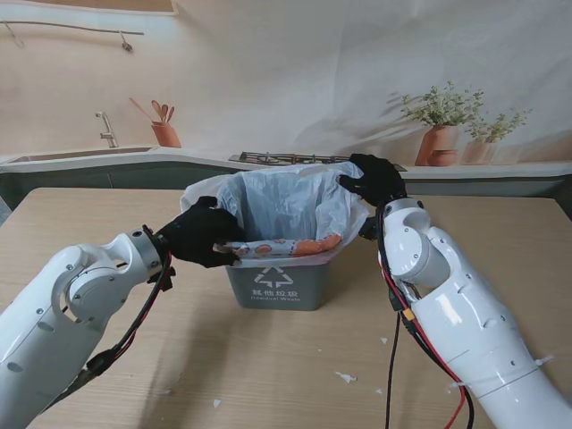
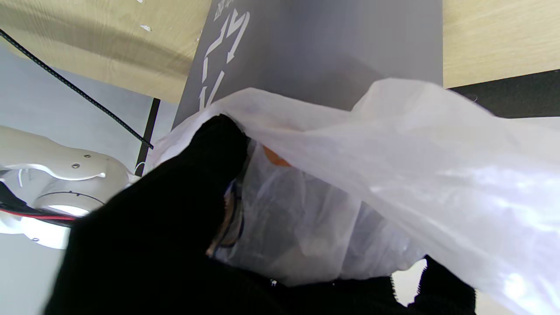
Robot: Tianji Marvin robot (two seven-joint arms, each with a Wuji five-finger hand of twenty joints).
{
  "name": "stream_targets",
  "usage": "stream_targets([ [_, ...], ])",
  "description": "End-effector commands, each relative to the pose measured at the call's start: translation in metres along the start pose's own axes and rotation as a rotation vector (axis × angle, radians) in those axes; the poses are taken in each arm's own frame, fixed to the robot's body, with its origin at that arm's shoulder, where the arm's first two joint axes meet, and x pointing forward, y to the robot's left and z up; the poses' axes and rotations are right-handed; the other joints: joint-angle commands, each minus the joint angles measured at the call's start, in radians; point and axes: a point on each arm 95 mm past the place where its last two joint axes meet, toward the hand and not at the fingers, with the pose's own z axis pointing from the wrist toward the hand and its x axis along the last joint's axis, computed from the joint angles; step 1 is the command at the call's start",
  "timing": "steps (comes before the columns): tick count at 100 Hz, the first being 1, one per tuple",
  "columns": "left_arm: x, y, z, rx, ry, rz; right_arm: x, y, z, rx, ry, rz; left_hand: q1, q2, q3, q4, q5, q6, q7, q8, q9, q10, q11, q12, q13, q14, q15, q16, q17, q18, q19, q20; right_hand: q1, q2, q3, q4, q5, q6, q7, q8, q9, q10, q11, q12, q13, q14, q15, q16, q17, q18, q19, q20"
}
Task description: Fit the garbage bag over the bin
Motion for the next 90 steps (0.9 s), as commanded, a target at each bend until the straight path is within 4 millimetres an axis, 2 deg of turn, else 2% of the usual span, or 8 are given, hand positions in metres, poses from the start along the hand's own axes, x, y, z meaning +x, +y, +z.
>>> stream_targets([
  [1,0.001,0.012,0.000,-0.044,0.003,-0.009,-0.003,-0.008,0.004,0.020,-0.040,0.007,0.021,-0.010,0.065,-0.024,0.020,-0.119,0.043,0.027,0.018,-0.047,-0.008,0.015,0.048,-0.014,0.017,0.017,-0.018,-0.080,0.050,0.015,0.022,0.081,-0.003,0.015,0.005,-0.042,0.035,0.004,-0.003,0.006,0.053,0.022,-0.017,0.002,0.026,0.017,-0.017,-0.015,0.048,0.010],
  [17,0.001,0.012,0.001,-0.045,0.008,-0.005,-0.020,-0.019,0.010,0.064,-0.128,0.000,0.017,-0.013,0.070,-0.026,0.021,-0.127,0.044,0.029,0.020,-0.054,-0.012,0.017,0.050,-0.020,0.018,0.016,-0.020,-0.079,0.052,0.015,0.029,0.093,-0.020,0.015,-0.002,-0.037,0.043,0.004,-0.010,0.010,0.062,0.022,-0.021,0.008,0.034,0.022,-0.020,-0.021,0.057,0.015],
  [37,0.001,0.013,0.002,-0.048,0.009,-0.005,-0.034,-0.033,0.010,0.137,-0.250,0.031,0.013,-0.014,0.075,-0.028,0.021,-0.127,0.044,0.030,0.023,-0.053,-0.015,0.020,0.049,-0.022,0.019,0.016,-0.020,-0.079,0.052,0.015,0.037,0.057,0.003,0.029,0.023,-0.031,0.044,-0.016,0.000,0.030,0.059,0.012,-0.021,0.029,0.036,0.023,-0.018,-0.018,0.067,0.022],
  [77,0.001,0.014,0.004,-0.040,-0.001,-0.012,-0.056,-0.053,-0.002,0.221,-0.250,0.046,0.019,-0.009,0.066,-0.027,0.029,-0.100,0.042,0.025,0.027,-0.036,-0.008,0.020,0.053,-0.012,0.023,0.016,-0.020,-0.072,0.046,0.011,0.037,0.032,0.031,0.018,0.013,-0.021,0.027,-0.039,-0.016,0.027,0.026,-0.015,-0.031,0.031,0.015,0.016,-0.018,-0.017,0.066,0.023],
  [90,0.001,0.014,0.004,-0.041,-0.001,-0.010,-0.061,-0.056,-0.005,0.235,-0.231,0.062,0.018,-0.009,0.065,-0.026,0.031,-0.099,0.040,0.022,0.028,-0.037,-0.007,0.018,0.054,-0.013,0.022,0.016,-0.018,-0.073,0.047,0.011,0.012,0.027,0.030,0.017,-0.034,0.004,0.006,-0.059,-0.067,0.026,0.002,-0.034,-0.064,0.034,-0.002,0.013,-0.034,-0.012,0.041,0.013],
])
